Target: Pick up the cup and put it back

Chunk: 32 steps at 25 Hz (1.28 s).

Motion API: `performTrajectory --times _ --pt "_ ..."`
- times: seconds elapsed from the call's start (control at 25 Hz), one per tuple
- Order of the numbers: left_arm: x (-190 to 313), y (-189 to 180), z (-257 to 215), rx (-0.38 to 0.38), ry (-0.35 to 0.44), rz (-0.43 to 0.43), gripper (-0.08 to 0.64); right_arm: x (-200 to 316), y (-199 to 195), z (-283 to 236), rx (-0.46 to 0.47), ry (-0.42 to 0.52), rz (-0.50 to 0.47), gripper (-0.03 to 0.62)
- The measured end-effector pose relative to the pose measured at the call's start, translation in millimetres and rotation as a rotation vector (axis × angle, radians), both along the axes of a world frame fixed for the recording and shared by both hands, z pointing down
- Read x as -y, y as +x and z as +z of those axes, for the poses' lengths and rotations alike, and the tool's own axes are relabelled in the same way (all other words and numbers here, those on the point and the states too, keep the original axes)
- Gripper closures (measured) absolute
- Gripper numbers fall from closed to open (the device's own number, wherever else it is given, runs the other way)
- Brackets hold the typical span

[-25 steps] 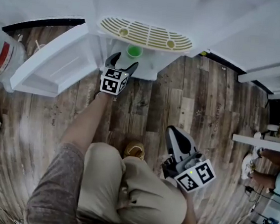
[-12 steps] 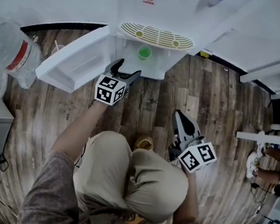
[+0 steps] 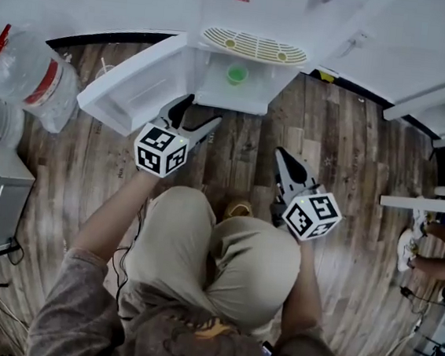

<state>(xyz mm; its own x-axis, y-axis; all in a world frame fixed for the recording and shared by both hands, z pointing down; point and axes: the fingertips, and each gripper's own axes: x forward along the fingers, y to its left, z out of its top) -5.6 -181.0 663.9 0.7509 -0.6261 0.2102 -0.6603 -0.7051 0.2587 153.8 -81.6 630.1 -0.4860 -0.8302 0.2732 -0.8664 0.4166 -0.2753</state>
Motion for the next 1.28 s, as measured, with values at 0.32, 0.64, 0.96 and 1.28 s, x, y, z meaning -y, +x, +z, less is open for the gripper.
performTrajectory --times 0.32,0.64,0.96,1.28 --pt "-50.3 -18.2 -40.2 0.043 0.083 0.022 0.207 0.0 -0.2 -0.5 -0.03 0.01 0.012 0.591" --pt "-67.0 -26.6 -61.1 0.004 0.087 0.005 0.214 -4.6 1.2 -3.7 -0.028 0.013 0.043 0.591" --pt "-78.7 -32.1 -54.1 0.0 0.082 -0.015 0.411 -9.7 -1.5 -7.7 -0.041 0.022 0.033 0.591" --pt "-76.5 -34.0 -51.9 0.017 0.082 -0.022 0.545 -11.5 -4.4 -7.3 -0.037 0.023 0.026 0.592"
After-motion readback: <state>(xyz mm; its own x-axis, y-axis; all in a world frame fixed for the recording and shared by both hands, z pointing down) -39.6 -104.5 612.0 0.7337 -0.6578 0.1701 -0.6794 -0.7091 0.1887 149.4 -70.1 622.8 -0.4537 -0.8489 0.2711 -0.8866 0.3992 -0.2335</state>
